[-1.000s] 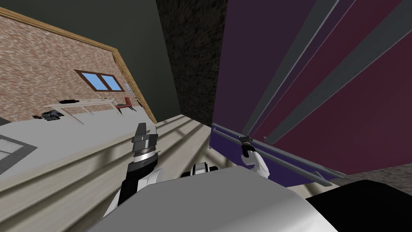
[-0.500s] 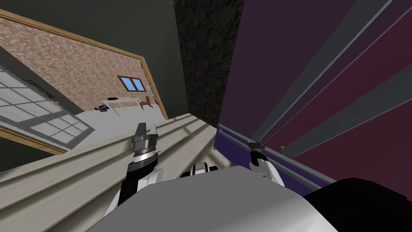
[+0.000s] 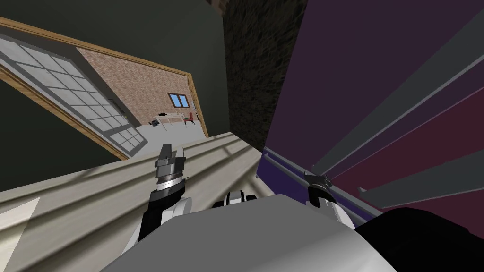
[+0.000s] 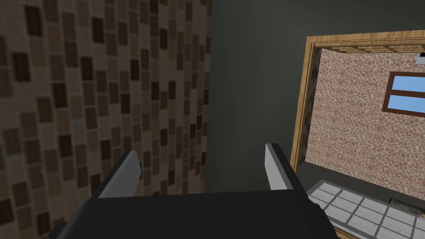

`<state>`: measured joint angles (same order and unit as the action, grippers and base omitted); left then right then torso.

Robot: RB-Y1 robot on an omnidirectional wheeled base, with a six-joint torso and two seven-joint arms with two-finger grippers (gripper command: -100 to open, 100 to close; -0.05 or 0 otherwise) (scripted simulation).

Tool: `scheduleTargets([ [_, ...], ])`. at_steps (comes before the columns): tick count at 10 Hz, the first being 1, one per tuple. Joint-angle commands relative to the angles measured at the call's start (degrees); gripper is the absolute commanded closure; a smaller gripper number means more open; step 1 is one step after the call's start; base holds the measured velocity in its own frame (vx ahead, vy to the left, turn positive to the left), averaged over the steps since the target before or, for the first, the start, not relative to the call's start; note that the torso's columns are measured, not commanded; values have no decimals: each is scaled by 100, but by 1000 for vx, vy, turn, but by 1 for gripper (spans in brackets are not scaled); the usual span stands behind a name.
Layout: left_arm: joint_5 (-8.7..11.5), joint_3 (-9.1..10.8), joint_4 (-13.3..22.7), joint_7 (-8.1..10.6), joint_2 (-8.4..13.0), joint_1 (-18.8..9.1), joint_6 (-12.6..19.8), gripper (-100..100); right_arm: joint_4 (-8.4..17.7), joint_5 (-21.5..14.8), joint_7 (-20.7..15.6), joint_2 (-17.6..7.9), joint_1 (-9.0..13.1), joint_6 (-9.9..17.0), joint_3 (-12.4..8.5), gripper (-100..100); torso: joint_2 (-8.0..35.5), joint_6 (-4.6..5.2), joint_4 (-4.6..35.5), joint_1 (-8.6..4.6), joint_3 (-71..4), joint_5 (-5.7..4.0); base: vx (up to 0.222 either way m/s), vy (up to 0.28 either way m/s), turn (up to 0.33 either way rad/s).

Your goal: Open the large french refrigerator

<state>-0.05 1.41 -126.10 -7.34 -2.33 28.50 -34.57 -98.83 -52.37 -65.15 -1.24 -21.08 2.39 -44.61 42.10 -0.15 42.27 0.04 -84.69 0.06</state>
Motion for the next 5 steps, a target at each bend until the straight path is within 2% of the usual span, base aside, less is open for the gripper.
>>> scheduleTargets([
  [1,0,-1,0,0,0,-1,0,0,-229,71,63,137,-360,-74,-356,-100,8,-4,3,7,3,5,-19,-5,363],
  [2,0,0,0,0,0,-1,0,0,-382,129,114,256,-587,-138,-609,-100,-1,-18,0,9,2,-4,-22,3,325],
  [3,0,0,0,0,0,-1,0,0,-382,129,114,256,-655,-138,-694,-100,-1,-9,0,11,-2,3,-20,7,391],
  [4,0,0,0,0,0,-1,0,0,-382,129,114,256,-655,-138,-887,-100,-8,-22,-1,12,-5,4,-9,4,233],
  [5,0,0,0,0,0,0,0,0,-405,114,104,325,-668,-144,-803,-100,-10,-3,-4,5,-7,1,-4,1,15],
])
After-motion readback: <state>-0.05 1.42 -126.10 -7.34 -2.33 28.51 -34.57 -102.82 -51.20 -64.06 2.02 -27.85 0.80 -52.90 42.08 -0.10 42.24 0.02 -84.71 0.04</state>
